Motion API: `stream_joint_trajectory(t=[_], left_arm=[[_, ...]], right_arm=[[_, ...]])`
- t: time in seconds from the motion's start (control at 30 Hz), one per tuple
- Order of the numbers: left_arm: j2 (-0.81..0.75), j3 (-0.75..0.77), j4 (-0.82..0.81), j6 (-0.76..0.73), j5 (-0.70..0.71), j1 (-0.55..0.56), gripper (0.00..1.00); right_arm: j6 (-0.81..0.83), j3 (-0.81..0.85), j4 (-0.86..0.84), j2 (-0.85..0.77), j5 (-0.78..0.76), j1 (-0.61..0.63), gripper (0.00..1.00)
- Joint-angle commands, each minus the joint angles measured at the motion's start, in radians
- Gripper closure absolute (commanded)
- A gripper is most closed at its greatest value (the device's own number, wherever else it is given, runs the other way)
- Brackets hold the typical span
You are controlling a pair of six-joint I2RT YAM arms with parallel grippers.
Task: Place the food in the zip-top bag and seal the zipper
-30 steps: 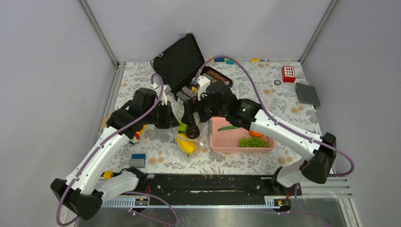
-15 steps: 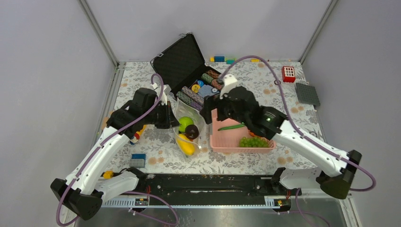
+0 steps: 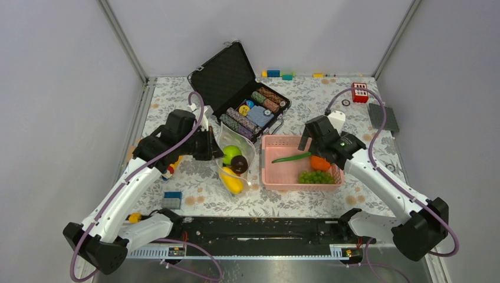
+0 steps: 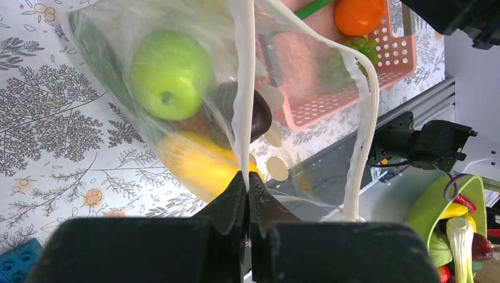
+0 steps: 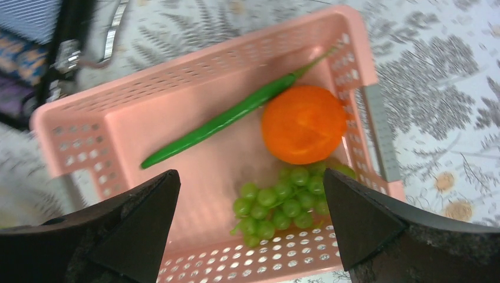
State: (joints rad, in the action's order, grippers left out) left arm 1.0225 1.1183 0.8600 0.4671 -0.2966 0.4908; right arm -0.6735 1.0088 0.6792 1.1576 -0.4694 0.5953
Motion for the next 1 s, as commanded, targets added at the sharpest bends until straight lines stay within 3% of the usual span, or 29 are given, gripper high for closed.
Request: stream_joint_trajectory(t=[0.0, 0.47, 0.97], left_arm=[[-0.004, 0.002, -0.044, -0.017, -0.024, -0.005, 1.0], [0.002, 0.0, -0.044, -0.018, -0.03, -0.005, 1.0], [0.0, -0.002, -0.052, -0.021, -0.061, -0.005, 1.0]], right_arm=[[-0.135, -0.044, 0.056, 0.031, -0.094, -0.074, 0.0], [-0.268, -0.167, -0.06, 0.137, -0.051, -0.159, 0.0], [-0.287, -0.182, -0.204, 0.3, 0.001, -0.211, 0.0]])
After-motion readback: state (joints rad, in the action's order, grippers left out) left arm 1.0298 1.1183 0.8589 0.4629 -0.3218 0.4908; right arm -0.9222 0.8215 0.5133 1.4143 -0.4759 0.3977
